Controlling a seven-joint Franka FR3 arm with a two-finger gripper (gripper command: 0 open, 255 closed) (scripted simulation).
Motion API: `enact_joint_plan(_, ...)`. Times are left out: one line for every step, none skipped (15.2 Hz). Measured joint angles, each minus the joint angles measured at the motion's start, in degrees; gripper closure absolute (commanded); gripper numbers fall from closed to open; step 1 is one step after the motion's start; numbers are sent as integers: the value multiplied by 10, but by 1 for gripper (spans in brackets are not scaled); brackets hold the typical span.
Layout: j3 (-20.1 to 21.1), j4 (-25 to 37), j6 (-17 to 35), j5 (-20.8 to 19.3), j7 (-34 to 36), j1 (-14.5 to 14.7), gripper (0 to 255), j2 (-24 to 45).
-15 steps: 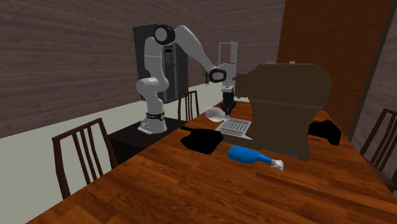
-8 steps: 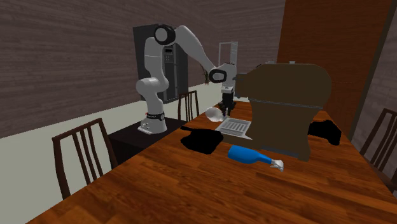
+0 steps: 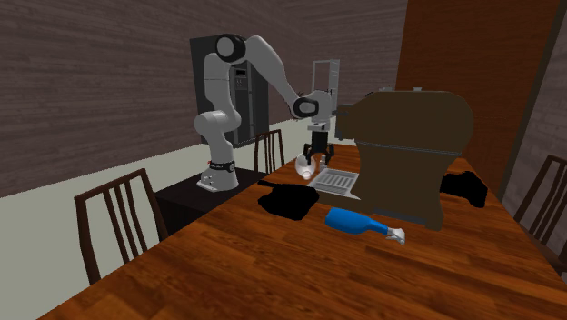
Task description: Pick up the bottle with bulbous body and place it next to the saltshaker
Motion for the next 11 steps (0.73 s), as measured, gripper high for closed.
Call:
enact_joint_plan(0, -4, 7, -6, 7, 0, 0, 5)
enact_joint_plan(-1, -4, 12, -12, 11, 0, 0, 11)
enact_joint_plan(-2, -5, 18, -18, 16, 0, 0, 16)
enact_joint_plan(-4, -6, 24, -24, 20, 0, 0, 23)
enact_joint_plan(-5, -7, 28, -27, 22, 0, 0, 25)
enact_joint_plan(-5, -7, 29, -29, 23, 0, 0, 27)
enact_joint_plan(-5, -7, 30, -30, 24, -1, 0, 28)
enact_joint_plan(-6, -7, 31, -30, 24, -1, 0, 28)
enact_joint_plan(-6, -7, 31, -31, 24, -1, 0, 28)
enact_joint_plan(-6, -7, 31, -31, 24, -1, 0, 28)
enact_joint_plan(-6, -7, 31, -31, 24, -1, 255, 28)
